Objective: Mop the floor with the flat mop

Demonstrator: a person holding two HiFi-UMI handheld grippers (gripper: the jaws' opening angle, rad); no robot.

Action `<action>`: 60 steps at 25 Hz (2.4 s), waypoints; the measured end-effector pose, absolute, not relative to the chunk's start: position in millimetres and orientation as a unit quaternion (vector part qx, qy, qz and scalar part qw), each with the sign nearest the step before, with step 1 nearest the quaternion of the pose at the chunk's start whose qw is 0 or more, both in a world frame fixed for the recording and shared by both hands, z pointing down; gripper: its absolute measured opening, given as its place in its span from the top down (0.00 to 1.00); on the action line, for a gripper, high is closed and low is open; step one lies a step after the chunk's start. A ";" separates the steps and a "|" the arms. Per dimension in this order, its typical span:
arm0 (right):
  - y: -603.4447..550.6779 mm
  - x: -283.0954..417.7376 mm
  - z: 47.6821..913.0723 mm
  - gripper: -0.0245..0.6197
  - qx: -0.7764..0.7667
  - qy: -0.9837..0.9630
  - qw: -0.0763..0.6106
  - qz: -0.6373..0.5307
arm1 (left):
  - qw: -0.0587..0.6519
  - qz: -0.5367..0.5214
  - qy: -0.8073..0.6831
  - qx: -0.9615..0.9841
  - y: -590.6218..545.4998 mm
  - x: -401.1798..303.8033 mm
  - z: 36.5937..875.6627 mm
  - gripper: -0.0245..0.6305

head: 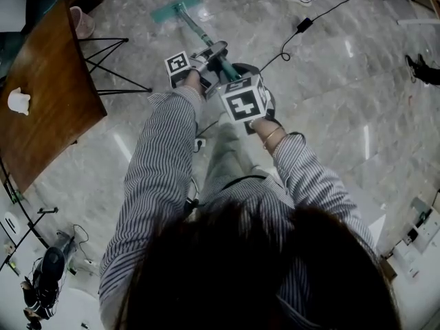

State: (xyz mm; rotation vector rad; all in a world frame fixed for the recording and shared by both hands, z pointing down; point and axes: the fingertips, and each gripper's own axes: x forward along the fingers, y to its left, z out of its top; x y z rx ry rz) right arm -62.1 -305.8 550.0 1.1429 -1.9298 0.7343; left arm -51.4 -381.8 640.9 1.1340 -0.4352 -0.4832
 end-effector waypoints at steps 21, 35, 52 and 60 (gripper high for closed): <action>-29.2 32.6 549.9 0.79 0.422 -0.765 0.400 0.276 | 0.793 -0.304 -0.218 0.481 -106.5 35.8 640.8 0.74; 194.7 102.0 534.0 0.78 0.402 -0.770 0.417 0.266 | 0.811 -0.264 -0.182 0.489 117.2 113.3 623.4 0.74; 221.8 85.7 517.2 0.78 0.408 -0.765 0.403 0.292 | 0.828 -0.223 -0.169 0.486 151.2 102.7 607.7 0.74; 211.8 104.6 512.2 0.79 0.434 -0.757 0.387 0.297 | 0.823 -0.198 -0.165 0.506 143.4 118.2 616.0 0.72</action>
